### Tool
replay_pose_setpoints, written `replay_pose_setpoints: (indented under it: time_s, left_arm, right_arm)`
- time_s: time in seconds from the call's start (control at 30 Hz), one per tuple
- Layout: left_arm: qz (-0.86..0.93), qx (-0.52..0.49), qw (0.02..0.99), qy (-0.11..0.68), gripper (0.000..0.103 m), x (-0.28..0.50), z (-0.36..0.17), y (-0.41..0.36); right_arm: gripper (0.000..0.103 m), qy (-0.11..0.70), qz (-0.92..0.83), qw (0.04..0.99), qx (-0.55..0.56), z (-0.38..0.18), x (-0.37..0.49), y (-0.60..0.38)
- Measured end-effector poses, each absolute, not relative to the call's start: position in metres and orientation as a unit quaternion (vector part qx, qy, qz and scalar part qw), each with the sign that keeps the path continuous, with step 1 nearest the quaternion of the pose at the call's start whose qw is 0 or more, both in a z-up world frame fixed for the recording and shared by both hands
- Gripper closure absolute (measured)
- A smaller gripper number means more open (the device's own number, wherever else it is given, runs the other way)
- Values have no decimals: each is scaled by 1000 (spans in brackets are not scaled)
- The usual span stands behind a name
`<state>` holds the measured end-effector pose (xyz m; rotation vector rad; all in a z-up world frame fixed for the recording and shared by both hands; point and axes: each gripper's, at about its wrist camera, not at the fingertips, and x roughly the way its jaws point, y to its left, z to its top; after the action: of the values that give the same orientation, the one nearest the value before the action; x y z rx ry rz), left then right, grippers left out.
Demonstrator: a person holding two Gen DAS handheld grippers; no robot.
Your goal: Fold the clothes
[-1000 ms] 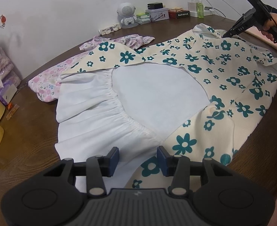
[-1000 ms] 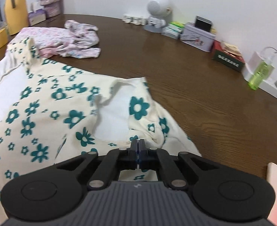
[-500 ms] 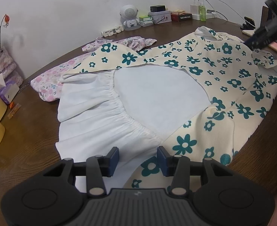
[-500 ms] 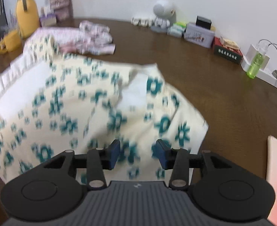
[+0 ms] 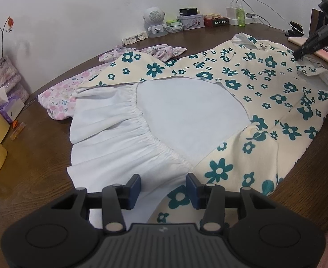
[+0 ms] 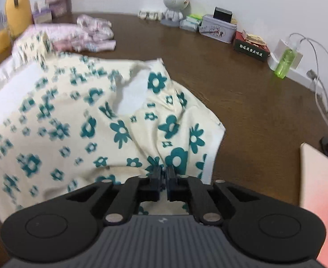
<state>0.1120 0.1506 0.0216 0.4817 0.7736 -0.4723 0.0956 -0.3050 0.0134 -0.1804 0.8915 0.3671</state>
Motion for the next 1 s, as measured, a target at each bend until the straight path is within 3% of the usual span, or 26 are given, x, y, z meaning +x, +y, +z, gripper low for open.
replay_pose_setpoints:
  time_s: [0.03,0.3,0.43,0.67,0.87,0.97,1.0]
  left_arm:
    - [-226,230,871,370,60,112,22,151]
    - [-224,227,873,368,59,111,21,151]
    - [-222,230,872,371,59,110,22,150]
    - [-217,230,874,369,59,111,21,151]
    - [-215,231,875,367,58,113,22,154]
    - [-215,228,878,363,53,112,25,154]
    - [-217,218,883,355,52,111,28,156]
  right_arm:
    - [73,419,183,887,-66,19,94,-307]
    - [72,438,257,857,-91,17,65,-276]
    - [100,450,252,841,-165,11,51,-265]
    - [99,473,260,811,-223,18,43,-272]
    - [91,443,281,840,-142,30,45,-278]
    - [71,414,277,862,-93,35,37,-288]
    - [58,404,275,869,-77,37,34,-291]
